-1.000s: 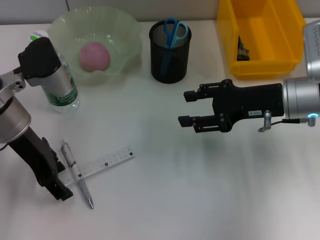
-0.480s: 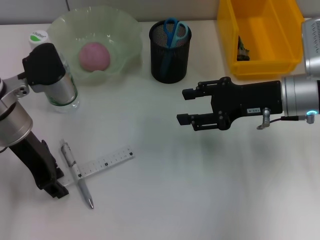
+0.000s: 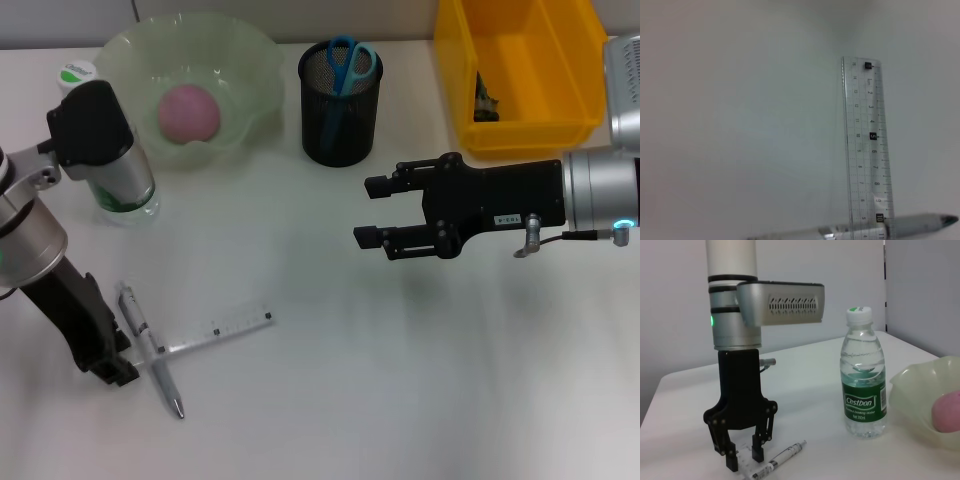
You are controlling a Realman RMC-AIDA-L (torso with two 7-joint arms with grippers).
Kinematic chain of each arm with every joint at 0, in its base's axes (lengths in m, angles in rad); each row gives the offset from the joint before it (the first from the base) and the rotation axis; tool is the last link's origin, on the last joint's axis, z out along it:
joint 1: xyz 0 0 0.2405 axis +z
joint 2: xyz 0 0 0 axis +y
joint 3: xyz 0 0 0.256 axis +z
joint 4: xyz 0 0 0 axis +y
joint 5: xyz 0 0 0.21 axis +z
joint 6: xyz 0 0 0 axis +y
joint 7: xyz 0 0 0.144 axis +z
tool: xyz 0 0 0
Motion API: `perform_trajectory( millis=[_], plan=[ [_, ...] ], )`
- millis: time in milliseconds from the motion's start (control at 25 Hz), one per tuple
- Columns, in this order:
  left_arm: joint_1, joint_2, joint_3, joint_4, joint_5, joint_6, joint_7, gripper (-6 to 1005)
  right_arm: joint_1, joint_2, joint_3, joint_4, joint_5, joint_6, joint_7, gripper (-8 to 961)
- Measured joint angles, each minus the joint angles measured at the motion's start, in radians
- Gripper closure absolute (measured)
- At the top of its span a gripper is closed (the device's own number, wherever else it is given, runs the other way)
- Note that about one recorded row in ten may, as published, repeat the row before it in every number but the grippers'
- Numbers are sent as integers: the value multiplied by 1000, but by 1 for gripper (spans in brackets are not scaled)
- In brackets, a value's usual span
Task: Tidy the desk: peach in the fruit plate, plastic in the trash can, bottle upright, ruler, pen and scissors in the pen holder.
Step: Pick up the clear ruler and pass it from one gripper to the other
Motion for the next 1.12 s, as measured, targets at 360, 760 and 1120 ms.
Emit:
perform_trajectory(
  millis=[360, 760, 1120],
  plan=[
    [2, 9, -111, 74, -93, 83, 51, 614, -6, -4, 16, -1, 0, -6, 4, 291],
    [43, 10, -267, 56, -260, 92, 142, 615, -50, -10, 107, -6, 0, -31, 21, 291],
    [127, 9, -272, -30, -537, 15, 214, 616, -87, 0, 331, 0, 10, -92, 50, 292]
  ],
)
